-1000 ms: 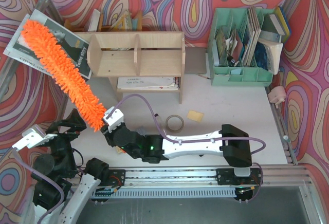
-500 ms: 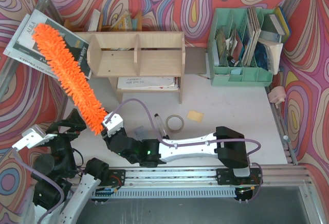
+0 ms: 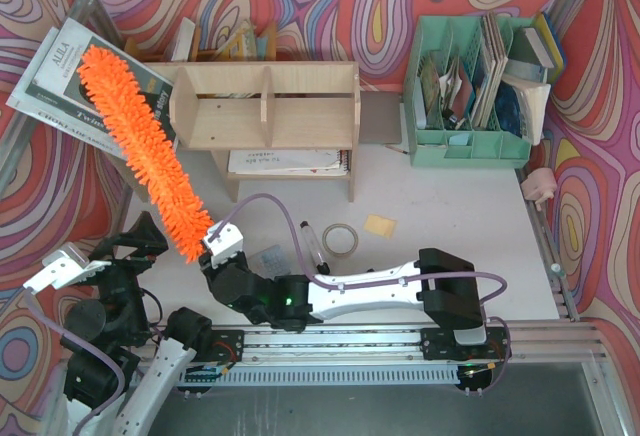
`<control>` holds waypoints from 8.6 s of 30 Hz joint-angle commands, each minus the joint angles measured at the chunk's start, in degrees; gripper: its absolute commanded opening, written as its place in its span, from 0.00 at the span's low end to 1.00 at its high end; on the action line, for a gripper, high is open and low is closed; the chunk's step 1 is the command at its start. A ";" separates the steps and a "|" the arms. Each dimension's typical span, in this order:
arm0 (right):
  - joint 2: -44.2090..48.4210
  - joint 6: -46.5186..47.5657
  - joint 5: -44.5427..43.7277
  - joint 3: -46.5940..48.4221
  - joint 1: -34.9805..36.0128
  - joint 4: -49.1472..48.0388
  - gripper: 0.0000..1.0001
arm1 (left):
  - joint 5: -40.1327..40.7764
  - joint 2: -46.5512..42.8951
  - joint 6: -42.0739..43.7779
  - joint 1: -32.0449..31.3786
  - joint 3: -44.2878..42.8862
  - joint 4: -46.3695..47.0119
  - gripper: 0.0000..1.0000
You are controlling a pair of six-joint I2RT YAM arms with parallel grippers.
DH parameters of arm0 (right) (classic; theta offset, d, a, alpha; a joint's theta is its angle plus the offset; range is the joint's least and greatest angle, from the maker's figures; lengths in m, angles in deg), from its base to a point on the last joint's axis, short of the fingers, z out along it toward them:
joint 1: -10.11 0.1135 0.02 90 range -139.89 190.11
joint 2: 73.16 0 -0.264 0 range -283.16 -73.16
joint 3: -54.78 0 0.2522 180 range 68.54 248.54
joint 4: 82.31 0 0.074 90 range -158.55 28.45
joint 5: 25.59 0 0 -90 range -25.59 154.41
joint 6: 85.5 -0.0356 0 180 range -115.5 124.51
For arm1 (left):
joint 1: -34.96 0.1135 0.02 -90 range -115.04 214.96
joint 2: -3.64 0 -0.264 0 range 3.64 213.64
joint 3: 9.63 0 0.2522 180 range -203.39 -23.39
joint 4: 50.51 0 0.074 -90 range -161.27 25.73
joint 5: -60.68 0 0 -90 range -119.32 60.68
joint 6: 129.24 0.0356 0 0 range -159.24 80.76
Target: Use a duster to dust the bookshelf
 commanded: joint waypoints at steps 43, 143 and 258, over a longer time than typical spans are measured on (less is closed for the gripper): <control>-0.54 -10.01 -1.91 1.03 -1.76 4.87 0.00 | -0.55 -0.38 -0.25 0.36 0.75 1.25 0.98; 11.58 -0.64 -6.81 20.96 -11.86 58.48 0.00 | -1.53 0.51 -1.16 0.37 0.97 1.15 0.98; 24.87 -15.56 -13.81 20.27 -15.14 89.12 0.00 | -0.65 0.73 -1.25 0.34 1.01 0.84 0.98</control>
